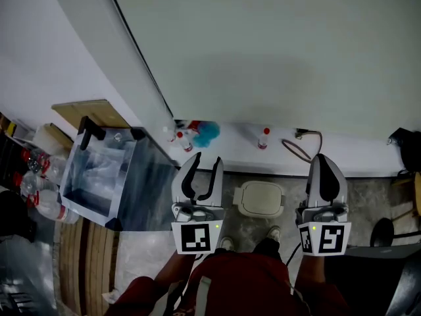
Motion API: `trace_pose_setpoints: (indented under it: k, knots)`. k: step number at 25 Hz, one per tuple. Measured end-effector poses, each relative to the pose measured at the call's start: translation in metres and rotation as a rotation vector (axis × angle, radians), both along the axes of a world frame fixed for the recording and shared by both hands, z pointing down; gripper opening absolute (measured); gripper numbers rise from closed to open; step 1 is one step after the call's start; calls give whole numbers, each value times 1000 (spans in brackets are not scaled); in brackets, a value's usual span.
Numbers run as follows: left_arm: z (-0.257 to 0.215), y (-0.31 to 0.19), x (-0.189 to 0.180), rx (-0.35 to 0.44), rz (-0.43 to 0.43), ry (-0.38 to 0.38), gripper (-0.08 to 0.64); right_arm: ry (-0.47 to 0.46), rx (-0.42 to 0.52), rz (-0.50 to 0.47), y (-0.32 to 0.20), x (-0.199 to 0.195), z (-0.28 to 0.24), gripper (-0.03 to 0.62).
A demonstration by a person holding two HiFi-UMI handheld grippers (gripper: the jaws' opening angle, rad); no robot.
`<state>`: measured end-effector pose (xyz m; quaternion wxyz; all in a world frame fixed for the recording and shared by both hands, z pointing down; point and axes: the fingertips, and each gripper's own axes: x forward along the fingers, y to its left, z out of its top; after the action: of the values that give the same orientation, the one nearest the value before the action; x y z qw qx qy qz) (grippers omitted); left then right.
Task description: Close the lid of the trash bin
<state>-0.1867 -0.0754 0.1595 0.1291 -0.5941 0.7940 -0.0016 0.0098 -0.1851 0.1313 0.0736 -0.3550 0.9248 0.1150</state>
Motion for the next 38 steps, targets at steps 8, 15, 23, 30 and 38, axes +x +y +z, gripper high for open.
trace_pose_setpoints:
  k: [8, 15, 23, 30, 38]
  knots:
    - [1, -1, -1, 7, -6, 3, 115, 10, 1, -12, 6, -3, 3, 0]
    - [5, -1, -1, 5, -47, 10, 7, 8, 0, -15, 5, 0, 5, 0]
    - [8, -3, -2, -9, -36, 27, 5, 14, -12, -29, 5, 0, 10, 0]
    - [11, -7, -3, -6, -30, 35, 5, 35, -18, -14, 0, 2, 17, 0]
    - [12, -10, -1, -3, -25, 42, 5, 50, -17, -8, -4, 5, 18, 0]
